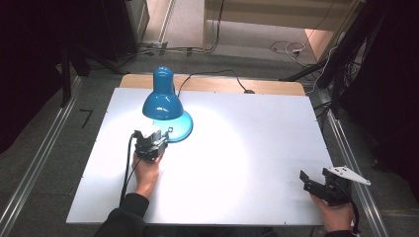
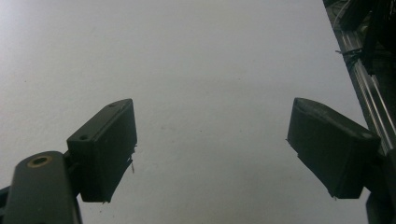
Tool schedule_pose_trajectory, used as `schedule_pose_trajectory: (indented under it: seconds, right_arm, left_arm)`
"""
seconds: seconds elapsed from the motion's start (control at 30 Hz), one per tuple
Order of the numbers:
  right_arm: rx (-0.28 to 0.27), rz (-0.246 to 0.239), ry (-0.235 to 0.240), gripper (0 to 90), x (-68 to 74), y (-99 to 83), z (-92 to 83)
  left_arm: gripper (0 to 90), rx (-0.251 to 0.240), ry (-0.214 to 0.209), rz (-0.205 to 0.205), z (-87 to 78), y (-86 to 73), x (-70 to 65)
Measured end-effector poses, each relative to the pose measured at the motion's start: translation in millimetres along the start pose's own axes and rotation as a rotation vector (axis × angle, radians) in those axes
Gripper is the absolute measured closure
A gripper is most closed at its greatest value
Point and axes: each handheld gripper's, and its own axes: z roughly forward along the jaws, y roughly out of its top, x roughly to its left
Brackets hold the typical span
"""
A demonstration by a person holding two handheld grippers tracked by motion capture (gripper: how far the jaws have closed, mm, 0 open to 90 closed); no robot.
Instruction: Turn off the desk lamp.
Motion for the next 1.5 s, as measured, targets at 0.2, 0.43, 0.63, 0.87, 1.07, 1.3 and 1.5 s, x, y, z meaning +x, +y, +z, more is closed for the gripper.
schedule_pose_trajectory:
  seconds: [0.2, 0.43, 0.63, 0.87, 1.07, 1.3, 1.5]
  right_arm:
    - [-0.002, 0.004, -0.003, 14.3, 0.1, 0.1, -0.4]
    - [-0.001, 0.009, 0.001, 14.3, -0.7, 0.0, -0.2]
    - [-0.002, 0.012, 0.002, 14.3, -2.6, -0.3, -0.6]
    - [-0.002, 0.012, 0.002, 14.3, -1.8, -0.3, -0.4]
    - [0.0, 0.012, 0.001, 14.3, -1.8, -0.5, 0.0]
    - [0.006, 0.006, 0.003, 14.3, -1.1, -1.1, 1.0]
    - [0.007, 0.0, 0.004, 14.3, 0.3, -1.6, 0.4]
  left_arm:
    - [87.9, 0.024, 0.011, 0.008, 2.7, 8.3, 0.1]
    - [90.0, 0.029, -0.016, 0.031, 8.7, 15.4, -8.0]
    - [90.0, 0.024, -0.014, 0.04, 14.6, 13.0, -12.5]
    - [90.0, 0.008, -0.001, 0.051, 17.5, 12.9, -12.2]
    - [90.0, 0.0, -0.002, 0.052, 20.2, 12.4, -12.1]
    - [90.0, -0.01, 0.007, 0.066, 21.5, 11.4, -13.9]
    - [90.0, -0.009, 0.021, 0.086, 21.8, 11.3, -16.0]
